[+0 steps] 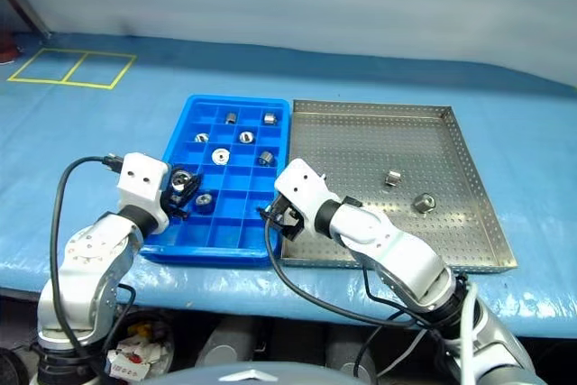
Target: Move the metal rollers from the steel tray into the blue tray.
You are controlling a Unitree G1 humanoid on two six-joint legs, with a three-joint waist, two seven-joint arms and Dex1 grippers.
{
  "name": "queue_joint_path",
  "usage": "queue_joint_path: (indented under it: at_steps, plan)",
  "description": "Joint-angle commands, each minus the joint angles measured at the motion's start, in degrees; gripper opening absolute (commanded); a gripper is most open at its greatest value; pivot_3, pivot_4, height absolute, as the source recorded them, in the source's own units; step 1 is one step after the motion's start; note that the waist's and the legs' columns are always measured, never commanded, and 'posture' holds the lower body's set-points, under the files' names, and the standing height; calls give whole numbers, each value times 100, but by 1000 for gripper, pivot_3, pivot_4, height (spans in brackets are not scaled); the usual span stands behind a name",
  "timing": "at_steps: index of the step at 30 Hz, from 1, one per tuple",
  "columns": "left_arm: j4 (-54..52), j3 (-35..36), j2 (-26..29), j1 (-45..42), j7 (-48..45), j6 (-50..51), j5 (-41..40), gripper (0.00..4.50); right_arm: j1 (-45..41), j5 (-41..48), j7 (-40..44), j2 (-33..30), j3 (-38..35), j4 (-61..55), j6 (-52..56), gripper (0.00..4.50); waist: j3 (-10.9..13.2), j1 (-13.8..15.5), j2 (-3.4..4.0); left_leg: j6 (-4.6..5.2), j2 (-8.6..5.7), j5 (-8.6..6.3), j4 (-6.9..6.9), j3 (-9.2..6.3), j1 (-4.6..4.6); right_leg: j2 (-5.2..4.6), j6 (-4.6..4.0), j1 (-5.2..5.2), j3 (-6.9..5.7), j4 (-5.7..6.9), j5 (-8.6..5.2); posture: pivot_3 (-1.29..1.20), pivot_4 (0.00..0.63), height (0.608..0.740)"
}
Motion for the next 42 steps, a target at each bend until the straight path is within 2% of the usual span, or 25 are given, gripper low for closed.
queue_joint_path:
  at_steps: [1,18,26,31,35,39,42]
  plan:
    - [-492,198,88,114,98,196,-57,1694,-111,-244,270,130,-29,21,-174,4500,-1,53,-2,-1,1,0,0,0,0,0,-1,0,-3,0,-1,402,150,740]
    - [-811,413,158,611,134,1167,-412,1694,59,-857,763,644,-149,133,-163,4500,-3,453,-2,-19,6,1,-16,-16,-5,-7,-16,-9,-43,-1,-16,433,150,740]
    - [-822,332,182,362,73,1226,-711,4403,251,-1010,701,702,-329,-50,-23,4500,-6,521,-2,-32,8,0,-22,-34,-7,-8,-25,-10,-67,-1,-26,386,150,740]
    - [-629,141,43,-240,-84,305,-871,4459,672,-1091,296,674,-939,-600,371,4500,-6,564,-3,-42,6,5,-21,-64,-21,-14,-39,-8,-104,-2,-30,364,150,740]
    - [-188,-420,-229,-508,-131,-431,-901,4459,1166,-1219,-196,759,-1653,-1043,799,4500,-12,570,1,-45,-4,4,-26,-65,-22,-28,-62,-4,-111,-4,-20,246,150,740]
    - [312,-987,-696,-745,-85,-1034,-900,4459,1561,-1451,-855,1155,-2406,-1242,1325,4500,-12,438,1,-43,-7,5,-23,-68,-33,-30,-63,-5,-118,-6,-20,176,150,740]
    - [634,-1466,-775,-795,-220,-1503,-751,4459,1769,-1649,-1258,1466,-2748,-1261,1803,4500,-14,217,3,-42,-7,6,-18,-68,-36,-27,-63,-4,-121,-5,-20,131,150,740]
